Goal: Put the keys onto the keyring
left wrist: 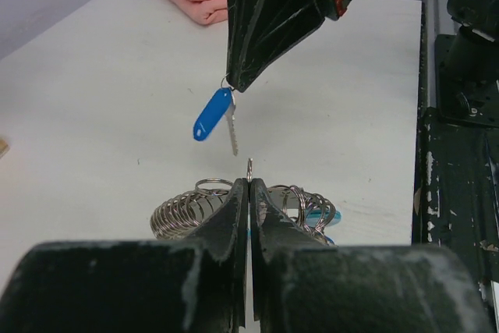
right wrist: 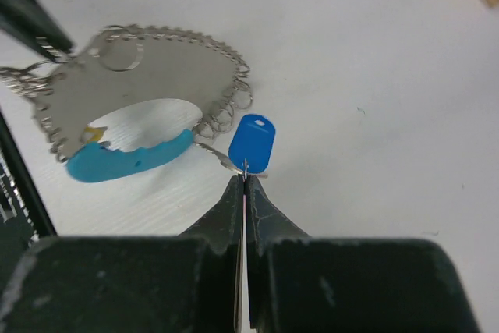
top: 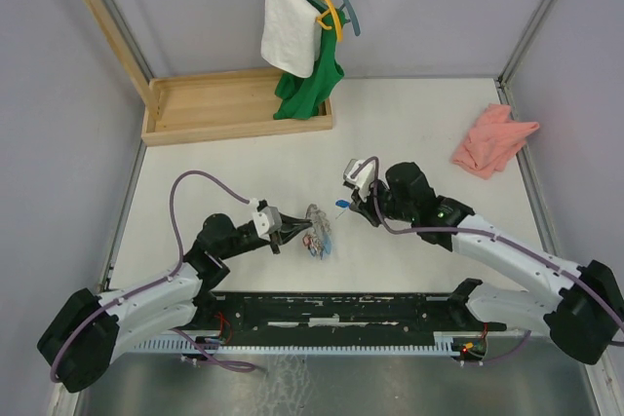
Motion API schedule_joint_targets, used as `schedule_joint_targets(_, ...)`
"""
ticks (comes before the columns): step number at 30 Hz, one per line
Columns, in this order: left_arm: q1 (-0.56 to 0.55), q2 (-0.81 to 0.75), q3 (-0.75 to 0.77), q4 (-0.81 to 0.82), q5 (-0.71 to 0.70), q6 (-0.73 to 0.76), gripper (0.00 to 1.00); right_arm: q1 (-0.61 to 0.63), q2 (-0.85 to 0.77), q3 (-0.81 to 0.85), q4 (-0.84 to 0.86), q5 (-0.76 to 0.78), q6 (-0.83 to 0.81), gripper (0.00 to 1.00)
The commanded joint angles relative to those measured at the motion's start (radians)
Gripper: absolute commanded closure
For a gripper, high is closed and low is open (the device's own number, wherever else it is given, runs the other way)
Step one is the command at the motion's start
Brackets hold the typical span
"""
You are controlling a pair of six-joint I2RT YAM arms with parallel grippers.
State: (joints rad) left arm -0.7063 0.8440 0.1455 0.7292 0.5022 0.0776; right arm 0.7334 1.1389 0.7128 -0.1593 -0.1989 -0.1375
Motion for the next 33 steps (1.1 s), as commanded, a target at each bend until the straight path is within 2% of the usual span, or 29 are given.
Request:
schedule_joint_targets(1,0.001,0.02,0.026,0.155,0.088,0.112,0.97,0.06,-0.092,0.053,-0.126,-0.161,-0.206,0.99)
schedule_joint_targets(6,0.001,0.056,0.032,0.195,0.171,0.159,0.97,0.124,-0.122,0.062,-0.153,-0.257,-0.363,0.99)
schedule_joint_targets(11,0.001,0.079,0.038,0.201,0.223,0.187,0.97,0.151,-0.116,0.051,-0.143,-0.284,-0.443,0.99)
schedule_joint_targets(23,0.001,0.104,0.063,0.183,0.281,0.208,0.97,0.176,-0.08,0.052,-0.064,-0.246,-0.452,0.99)
schedule_joint_targets(27,0.001,0.126,0.063,0.2,0.283,0.191,0.97,0.186,-0.065,0.036,0.008,-0.247,-0.424,0.99)
schedule_joint_targets(33,0.002,0.135,0.062,0.214,0.282,0.176,0.97,0.197,-0.048,0.039,0.011,-0.248,-0.42,0.99)
